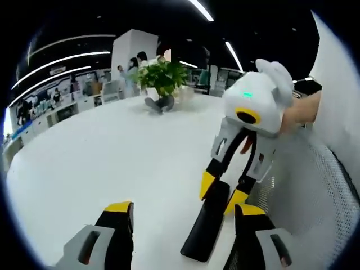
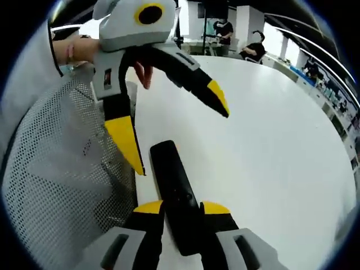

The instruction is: Press the specified remote control buttons in sequence, fully releasing each button before pressing the next.

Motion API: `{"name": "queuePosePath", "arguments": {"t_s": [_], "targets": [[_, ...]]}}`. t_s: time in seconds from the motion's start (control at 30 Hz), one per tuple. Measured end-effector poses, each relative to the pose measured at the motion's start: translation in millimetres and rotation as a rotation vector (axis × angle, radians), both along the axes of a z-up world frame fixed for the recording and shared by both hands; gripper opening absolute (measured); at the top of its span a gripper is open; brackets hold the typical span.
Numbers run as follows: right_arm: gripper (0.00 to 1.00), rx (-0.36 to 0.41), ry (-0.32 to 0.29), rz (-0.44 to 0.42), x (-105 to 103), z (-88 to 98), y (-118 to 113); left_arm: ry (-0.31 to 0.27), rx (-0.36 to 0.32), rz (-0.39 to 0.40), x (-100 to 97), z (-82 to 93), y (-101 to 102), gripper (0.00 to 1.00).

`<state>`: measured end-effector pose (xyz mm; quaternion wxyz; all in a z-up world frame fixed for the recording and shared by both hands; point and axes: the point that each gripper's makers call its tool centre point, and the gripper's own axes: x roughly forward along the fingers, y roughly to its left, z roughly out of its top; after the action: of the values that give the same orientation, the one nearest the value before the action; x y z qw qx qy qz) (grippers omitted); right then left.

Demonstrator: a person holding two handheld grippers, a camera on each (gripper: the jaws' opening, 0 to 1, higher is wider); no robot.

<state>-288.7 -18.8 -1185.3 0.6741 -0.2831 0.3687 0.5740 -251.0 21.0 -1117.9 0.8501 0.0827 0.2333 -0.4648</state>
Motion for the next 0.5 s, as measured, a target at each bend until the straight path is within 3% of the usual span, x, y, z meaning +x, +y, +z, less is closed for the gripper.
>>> {"name": "queuePosePath", "arguments": {"t_s": [0.2, 0.3, 0.5], "targets": [[0.25, -0.005, -0.005, 0.002, 0.1, 1.3, -1.9, -0.127, -0.098, 0.137, 14.8, 39.3, 17.2, 0.99], [0.26, -0.008, 0.000, 0.000, -1.4, 1.9, -4.3, -0.154, -0.094, 0.223, 22.9, 50.9, 31.0, 1.00], [0.30, -0.025, -0.007, -0.007, -1.2, 1.8, -12.7, -0.248, -0.163, 0.348, 35.5, 73.8, 56.3, 1.00]]}}
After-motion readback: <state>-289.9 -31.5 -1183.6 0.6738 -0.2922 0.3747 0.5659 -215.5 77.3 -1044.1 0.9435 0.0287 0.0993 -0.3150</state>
